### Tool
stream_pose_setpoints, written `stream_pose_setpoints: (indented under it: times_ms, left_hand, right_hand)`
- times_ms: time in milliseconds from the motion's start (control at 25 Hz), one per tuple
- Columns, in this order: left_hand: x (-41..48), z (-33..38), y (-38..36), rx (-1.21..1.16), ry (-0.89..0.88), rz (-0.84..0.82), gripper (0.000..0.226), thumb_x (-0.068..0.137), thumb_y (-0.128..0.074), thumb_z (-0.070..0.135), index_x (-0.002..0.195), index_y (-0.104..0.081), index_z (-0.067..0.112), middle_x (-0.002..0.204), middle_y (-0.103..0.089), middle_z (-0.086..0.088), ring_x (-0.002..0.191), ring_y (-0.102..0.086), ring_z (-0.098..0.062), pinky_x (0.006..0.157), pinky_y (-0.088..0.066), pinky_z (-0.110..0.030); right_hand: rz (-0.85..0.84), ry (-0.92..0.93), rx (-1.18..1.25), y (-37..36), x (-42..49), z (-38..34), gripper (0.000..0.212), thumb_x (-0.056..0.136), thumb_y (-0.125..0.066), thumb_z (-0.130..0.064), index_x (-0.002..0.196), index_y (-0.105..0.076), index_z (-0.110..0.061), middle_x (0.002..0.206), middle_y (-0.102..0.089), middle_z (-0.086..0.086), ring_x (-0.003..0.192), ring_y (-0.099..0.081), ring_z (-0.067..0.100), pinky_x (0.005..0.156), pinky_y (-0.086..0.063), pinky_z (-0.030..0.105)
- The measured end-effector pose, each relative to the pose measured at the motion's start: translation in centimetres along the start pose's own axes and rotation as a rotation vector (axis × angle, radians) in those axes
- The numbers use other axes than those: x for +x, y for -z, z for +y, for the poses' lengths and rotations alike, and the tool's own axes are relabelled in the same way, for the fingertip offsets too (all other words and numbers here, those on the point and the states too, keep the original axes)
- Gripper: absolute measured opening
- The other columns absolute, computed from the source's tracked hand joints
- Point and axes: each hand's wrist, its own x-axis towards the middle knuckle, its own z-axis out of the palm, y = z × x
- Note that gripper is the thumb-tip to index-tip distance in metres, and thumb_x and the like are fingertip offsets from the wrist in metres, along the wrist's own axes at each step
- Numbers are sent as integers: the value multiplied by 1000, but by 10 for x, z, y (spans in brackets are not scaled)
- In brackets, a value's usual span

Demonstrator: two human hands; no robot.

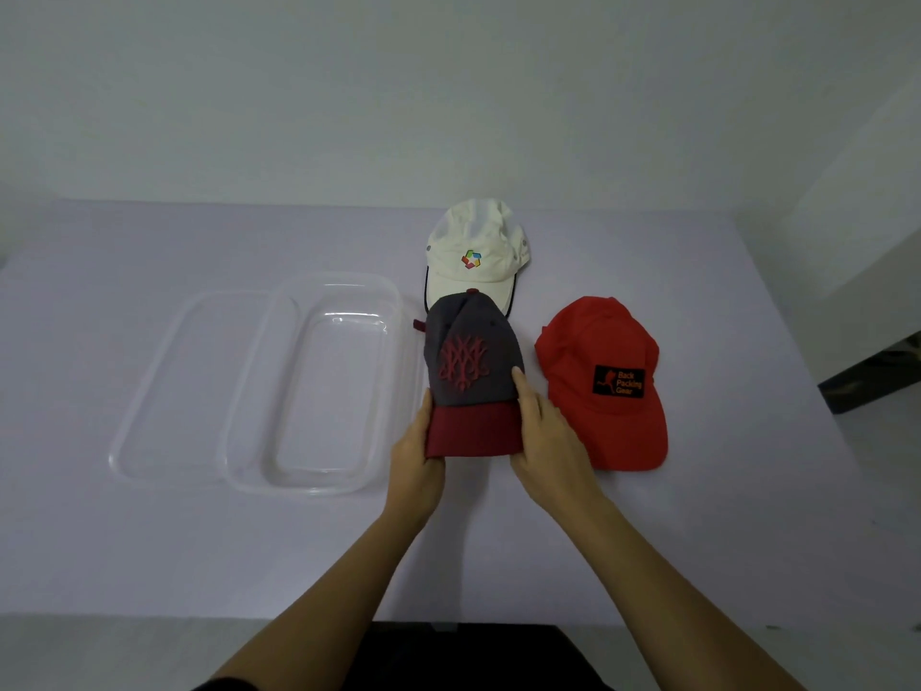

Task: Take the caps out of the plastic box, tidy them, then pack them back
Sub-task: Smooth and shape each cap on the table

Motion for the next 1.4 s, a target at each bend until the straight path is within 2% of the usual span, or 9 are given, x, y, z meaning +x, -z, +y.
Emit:
stream_pose_setpoints:
  times_ms: [160,320,440,600,800,1080,1240,1320,1400]
  left_hand:
    - [-4,2,-2,-59,-24,9,54,97,-39,-1,147,-26,16,121,-50,24,102,-52,22,95,-43,-9]
    - [-2,6,14,146,-122,-104,68,89,-45,-9,148,-20,13,134,-44,11,114,-51,3,91,-35,3]
    - [17,6,38,233,-168,-119,81,77,-40,-20,148,-20,13,147,-31,5,136,-34,-12,106,-25,-6]
    - [59,43,54,-339,151,15,50,100,-37,29,147,-25,19,155,-28,-2,141,-29,-15,118,-23,-36]
    - [91,81,63,-480,130,-436,61,93,-31,59,143,-37,24,146,-46,0,133,-44,-16,111,-33,-38]
    - [94,94,72,-644,262,-422,34,91,-49,38,115,-63,19,113,-70,-1,106,-64,-19,92,-48,-34]
    - [94,103,73,-657,270,-415,34,92,-47,38,112,-64,17,103,-73,-2,97,-66,-20,84,-52,-34]
    - [89,111,63,-652,256,-464,34,93,-45,38,112,-64,18,101,-74,-1,93,-69,-17,82,-54,-32]
    - [86,116,50,-654,249,-484,38,94,-43,39,119,-61,17,107,-72,-3,97,-68,-18,88,-53,-33]
  right_hand:
    - [-77,94,291,-2,-1,-5,83,90,-48,-1,144,3,-36,159,0,4,135,-34,25,98,-41,25]
    - [34,175,225,4,2,3,89,87,-49,5,141,-2,-49,158,4,6,138,-31,29,95,-48,30]
    - [132,184,235,12,-2,8,96,86,-53,8,140,-4,-54,156,3,6,141,-14,13,99,-32,7]
    - [168,286,321,14,-8,8,79,89,-51,-5,141,-12,-50,157,6,1,145,0,10,108,-20,6]
    - [149,342,317,9,-11,7,84,88,-56,-7,140,-11,-54,154,17,-20,145,-7,24,113,-22,18]
    - [69,348,7,15,-16,21,100,78,-55,9,144,-3,-46,158,-4,3,144,-10,15,114,-23,38]
    - [-15,2,542,52,15,25,60,90,-54,-30,140,-24,-41,153,-25,-10,140,-23,4,116,-26,42]
    - [-161,-56,799,65,34,14,83,73,-59,-67,141,-27,-33,149,-34,-7,136,-33,7,112,-32,36]
    - [-323,-75,1047,71,50,2,95,56,-72,-69,133,-41,-22,133,-55,-2,121,-53,10,99,-46,28]
